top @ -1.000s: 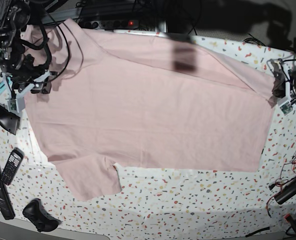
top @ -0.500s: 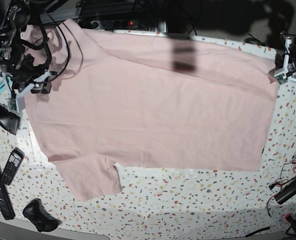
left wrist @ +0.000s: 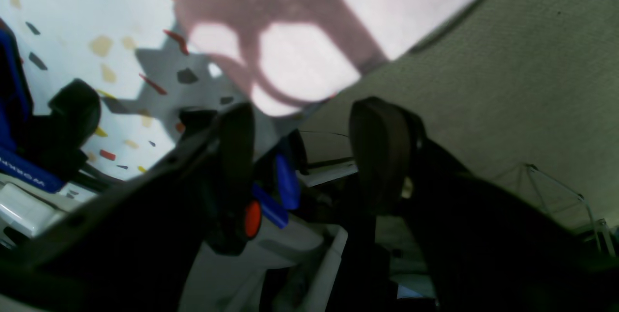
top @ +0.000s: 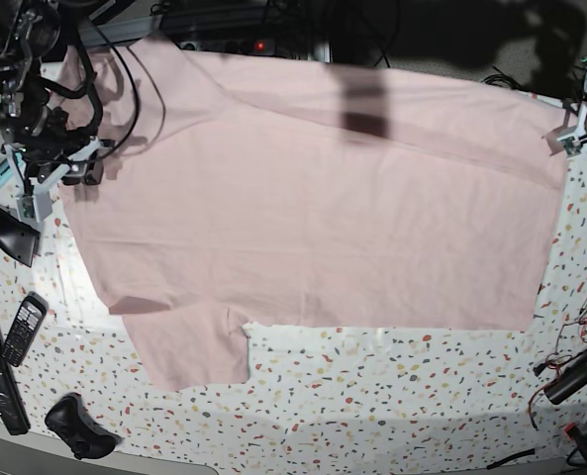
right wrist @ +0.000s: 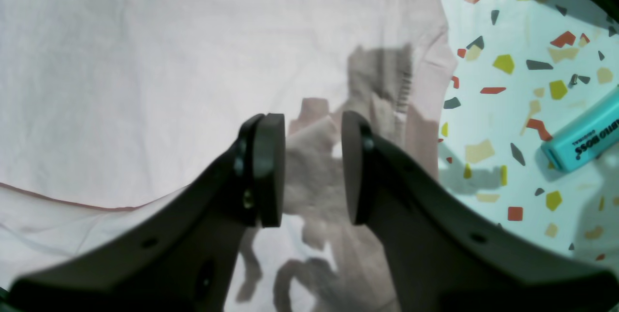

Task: Fold the T-shirt properly
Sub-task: 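Slide the left gripper along the shirt side toward the hem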

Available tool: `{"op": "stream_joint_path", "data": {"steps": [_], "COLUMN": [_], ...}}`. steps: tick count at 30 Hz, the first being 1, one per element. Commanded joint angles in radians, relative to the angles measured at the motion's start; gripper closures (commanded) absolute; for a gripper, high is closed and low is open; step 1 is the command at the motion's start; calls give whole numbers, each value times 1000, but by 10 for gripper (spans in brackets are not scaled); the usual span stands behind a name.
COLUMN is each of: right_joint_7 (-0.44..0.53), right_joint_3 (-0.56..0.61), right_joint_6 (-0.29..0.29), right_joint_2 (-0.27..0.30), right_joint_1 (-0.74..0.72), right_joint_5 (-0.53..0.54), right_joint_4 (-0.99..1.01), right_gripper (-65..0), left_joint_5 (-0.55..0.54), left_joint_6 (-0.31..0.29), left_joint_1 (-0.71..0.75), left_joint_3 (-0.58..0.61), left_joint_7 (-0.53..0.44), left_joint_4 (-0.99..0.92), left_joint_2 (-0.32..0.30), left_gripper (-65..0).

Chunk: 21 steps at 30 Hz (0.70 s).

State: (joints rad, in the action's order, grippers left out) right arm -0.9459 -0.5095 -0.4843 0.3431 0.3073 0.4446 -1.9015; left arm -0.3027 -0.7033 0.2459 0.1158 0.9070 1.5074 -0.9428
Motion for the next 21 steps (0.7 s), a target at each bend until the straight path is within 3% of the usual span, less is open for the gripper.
{"op": "stream_joint_path", "data": {"steps": [1,7,9,12,16,21], "right_joint_7": [21,23,27,40,40,37], "right_joint_3": [-7,-7,-7,-7,-7,-7], "right_joint_6": [-10,-11,-11,-10,-10,-10], "right_joint_2": [14,14,14,14,14,14], "right_joint_1": [-8,-8,-8,-8,-8,-8], "right_joint_5": [5,5,5,6,6,6], "right_joint_4": [-19,-19,-19,-19,-19,-19], "right_gripper": [-180,-180,-180,-180,-180,-180], "left_joint_5": [3,7,6,-46,-111,-111], "left_joint_6": [5,5,70,173,244,244], "left_joint_1": [-16,-79,-133,-224,-341,-492], "left_joint_3": [-12,-12,-12,-12,-12,-12], "left_joint_7": [23,22,-58,-229,-333,-349], "left_joint_4": [15,53,62,61,37,-111], "left_joint_2": [-35,-140,-168,-161,-65,113], "left_gripper": [-333,-330,-330,-330,-330,-330]}}
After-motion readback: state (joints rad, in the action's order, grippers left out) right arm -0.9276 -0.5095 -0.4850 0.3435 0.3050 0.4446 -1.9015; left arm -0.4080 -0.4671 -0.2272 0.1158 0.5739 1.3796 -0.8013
